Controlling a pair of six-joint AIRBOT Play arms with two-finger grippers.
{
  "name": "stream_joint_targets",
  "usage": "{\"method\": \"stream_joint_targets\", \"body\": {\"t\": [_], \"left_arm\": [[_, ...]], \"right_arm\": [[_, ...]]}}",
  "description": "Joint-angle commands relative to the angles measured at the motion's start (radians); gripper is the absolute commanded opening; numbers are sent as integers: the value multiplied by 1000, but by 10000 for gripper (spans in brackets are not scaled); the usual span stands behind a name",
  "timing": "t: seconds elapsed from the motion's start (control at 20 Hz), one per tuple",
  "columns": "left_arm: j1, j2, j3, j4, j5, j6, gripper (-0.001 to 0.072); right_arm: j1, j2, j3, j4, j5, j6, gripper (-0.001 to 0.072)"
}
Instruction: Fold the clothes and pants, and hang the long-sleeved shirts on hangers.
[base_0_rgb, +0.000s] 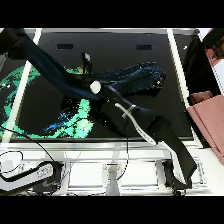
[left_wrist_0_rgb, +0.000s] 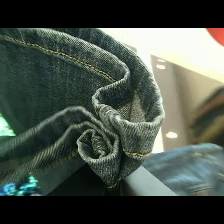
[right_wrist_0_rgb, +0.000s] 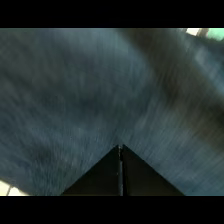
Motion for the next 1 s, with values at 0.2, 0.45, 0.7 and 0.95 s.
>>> {"method": "stream_joint_targets", "body": {"t": [0.2, 0.45, 0.7, 0.95], "left_arm": [[-109, -18, 0, -51, -11, 0, 16], [-163, -92, -1, -30, -13, 22, 16], [-286, -198, -1, -30, -14, 53, 16], [-436, -357, -1, -31, 17, 27, 16]], "right_arm": [[68, -47, 11, 51, -22, 25, 29], [-61, -5, 11, 9, 235, -59, 31], [-244, 165, 5, -287, 607, -191, 32], [-420, 352, -13, -352, 967, -275, 34]]}}
